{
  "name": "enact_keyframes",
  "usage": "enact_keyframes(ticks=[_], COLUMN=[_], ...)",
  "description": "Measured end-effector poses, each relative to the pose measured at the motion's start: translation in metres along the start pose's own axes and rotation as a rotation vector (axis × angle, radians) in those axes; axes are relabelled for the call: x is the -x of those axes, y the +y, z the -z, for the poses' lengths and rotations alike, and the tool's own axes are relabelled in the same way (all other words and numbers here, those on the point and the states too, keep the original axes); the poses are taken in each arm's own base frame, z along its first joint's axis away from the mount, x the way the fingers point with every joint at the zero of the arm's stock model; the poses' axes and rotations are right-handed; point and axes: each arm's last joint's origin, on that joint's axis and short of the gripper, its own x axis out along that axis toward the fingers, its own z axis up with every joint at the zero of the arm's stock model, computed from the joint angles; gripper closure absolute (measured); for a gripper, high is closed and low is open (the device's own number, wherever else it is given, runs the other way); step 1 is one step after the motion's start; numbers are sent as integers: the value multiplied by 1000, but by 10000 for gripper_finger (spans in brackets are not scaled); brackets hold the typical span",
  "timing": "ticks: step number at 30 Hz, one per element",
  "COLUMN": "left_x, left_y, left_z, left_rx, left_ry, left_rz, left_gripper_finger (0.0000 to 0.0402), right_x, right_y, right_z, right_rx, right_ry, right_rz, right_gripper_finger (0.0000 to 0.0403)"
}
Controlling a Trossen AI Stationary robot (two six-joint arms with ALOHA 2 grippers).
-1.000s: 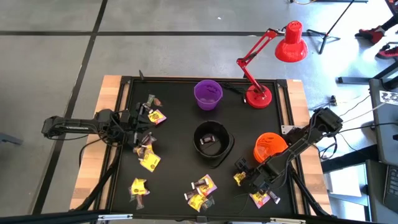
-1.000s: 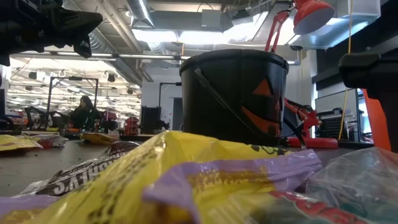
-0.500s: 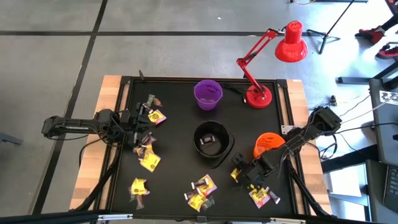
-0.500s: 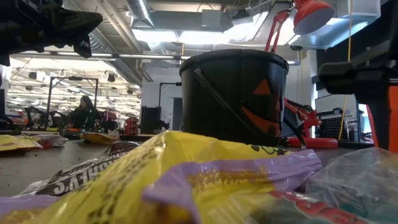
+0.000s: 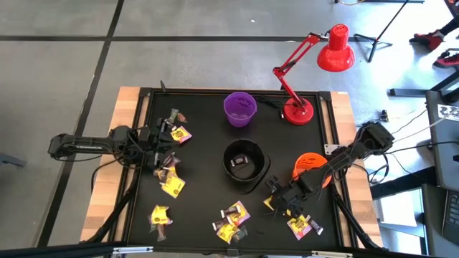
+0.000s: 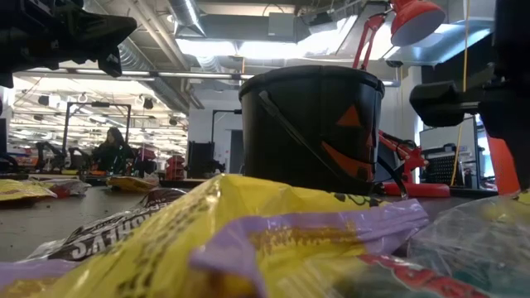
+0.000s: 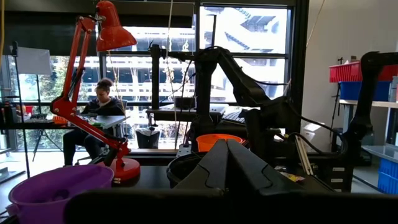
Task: Sort candy
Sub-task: Put the yellow candy into the purple bucket
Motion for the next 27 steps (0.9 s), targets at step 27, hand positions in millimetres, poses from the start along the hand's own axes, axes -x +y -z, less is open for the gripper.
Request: enact_keyframes(ticks=[27], left_x=[0], left_y=[0], left_z=[0], left_rx=[0], left_ry=[0], left_rz=[0], left_gripper_finger=[401], right_x=[125], right_y=[-41], right_z=[-76], right_rx=[-49], right_ry=[51], right_rz=[510], right_gripper_finger=[375])
